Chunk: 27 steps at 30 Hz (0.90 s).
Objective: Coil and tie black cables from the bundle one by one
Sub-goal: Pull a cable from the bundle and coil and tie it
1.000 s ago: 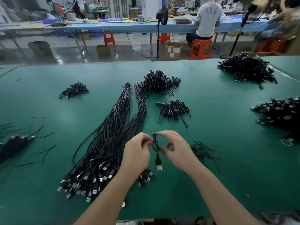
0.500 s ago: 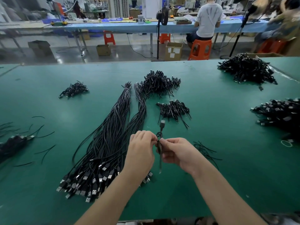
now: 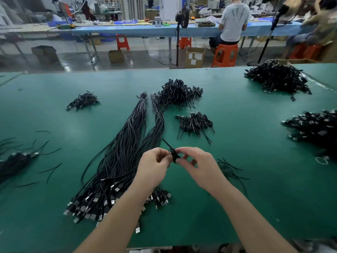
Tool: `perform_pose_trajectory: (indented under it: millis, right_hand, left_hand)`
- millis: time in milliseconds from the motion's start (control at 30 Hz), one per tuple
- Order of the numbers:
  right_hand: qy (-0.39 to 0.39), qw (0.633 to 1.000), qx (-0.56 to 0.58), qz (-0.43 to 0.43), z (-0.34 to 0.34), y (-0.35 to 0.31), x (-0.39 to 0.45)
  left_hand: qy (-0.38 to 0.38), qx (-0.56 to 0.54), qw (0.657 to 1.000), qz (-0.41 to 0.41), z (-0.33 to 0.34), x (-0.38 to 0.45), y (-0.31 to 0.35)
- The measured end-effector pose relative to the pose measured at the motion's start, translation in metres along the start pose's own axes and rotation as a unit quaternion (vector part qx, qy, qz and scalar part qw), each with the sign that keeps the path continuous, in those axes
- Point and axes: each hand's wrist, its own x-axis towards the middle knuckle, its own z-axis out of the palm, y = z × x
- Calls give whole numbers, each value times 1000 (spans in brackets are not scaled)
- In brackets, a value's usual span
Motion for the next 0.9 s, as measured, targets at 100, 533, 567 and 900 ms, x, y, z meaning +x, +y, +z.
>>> perform_pose_trajectory:
  millis: [100,533,567,900]
  right_hand:
    - [17,998,40,37,0,-1,2]
    - [-75,840,438,311,0,-18,11]
    - [-84,832,451,312,-1,-16,11]
    - [-40,965,224,129,1,-8,2]
  left_hand:
    - [5,18,1000,24,2,-3,-1]
    - [142,241,881,383,11,-12,-7]
    - [145,250,870,401,10,-12,-9]
    - [19,-48,999,10,1,-10,1]
